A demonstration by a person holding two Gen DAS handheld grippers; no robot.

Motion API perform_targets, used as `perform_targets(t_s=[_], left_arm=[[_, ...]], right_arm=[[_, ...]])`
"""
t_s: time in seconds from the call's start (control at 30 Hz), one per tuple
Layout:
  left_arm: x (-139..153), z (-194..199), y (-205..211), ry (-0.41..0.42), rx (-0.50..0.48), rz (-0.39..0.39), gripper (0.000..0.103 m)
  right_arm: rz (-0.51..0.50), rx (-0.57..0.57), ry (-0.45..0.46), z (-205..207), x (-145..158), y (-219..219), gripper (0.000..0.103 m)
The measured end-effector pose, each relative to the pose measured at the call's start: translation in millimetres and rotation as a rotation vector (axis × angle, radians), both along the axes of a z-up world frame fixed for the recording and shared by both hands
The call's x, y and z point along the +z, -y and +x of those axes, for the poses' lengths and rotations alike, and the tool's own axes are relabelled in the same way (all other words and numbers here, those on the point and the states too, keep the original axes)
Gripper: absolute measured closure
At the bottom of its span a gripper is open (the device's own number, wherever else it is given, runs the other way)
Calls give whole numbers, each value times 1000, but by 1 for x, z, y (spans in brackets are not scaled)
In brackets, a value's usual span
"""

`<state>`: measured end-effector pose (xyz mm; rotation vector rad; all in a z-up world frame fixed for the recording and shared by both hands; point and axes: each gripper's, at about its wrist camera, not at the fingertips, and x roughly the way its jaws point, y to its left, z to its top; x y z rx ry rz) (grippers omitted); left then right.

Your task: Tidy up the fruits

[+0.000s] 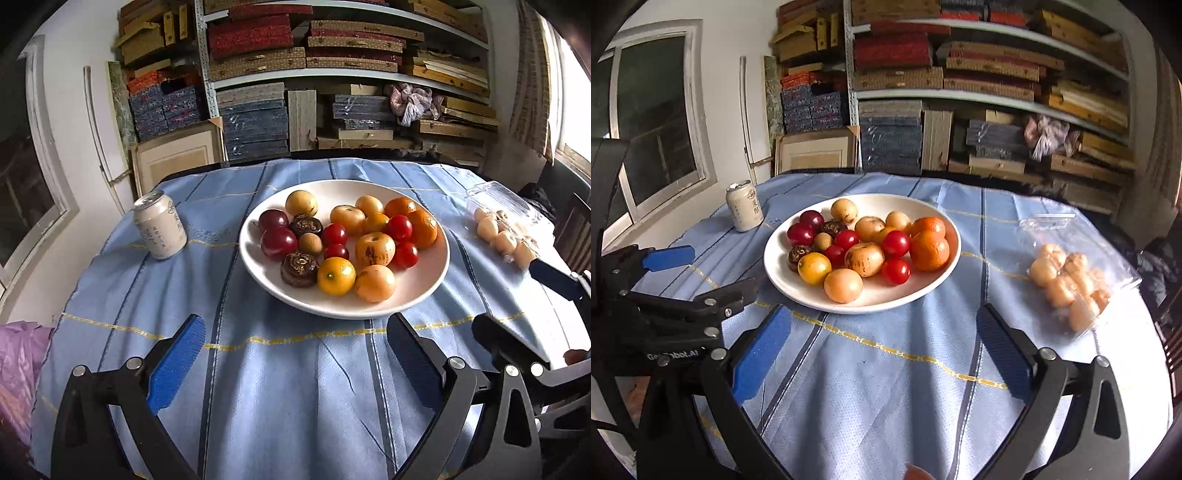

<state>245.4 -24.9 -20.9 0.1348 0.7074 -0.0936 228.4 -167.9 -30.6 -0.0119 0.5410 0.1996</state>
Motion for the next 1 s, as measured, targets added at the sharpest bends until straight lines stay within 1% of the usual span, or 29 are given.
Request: perform_targets(t_s=[0.1,0.13,0.23,0.37,1.0], left_arm=[[6,-4,-4,-4,-31,-56,4],[7,-5,-5,2,-29,-54,4],[9,-7,-1,15,-29,-30,4],[9,-7,-1,3,-34,-39,4],[10,-9,-3,4,-30,-54,4]], right_arm=[[39,1,11,-3,6,7,4],[54,-1,11,-3,7,10,4],[55,-16,3,-1,8,13,4],[53,-18,-13,-1,8,13,4],[53,-6,-18,-1,7,9,4]])
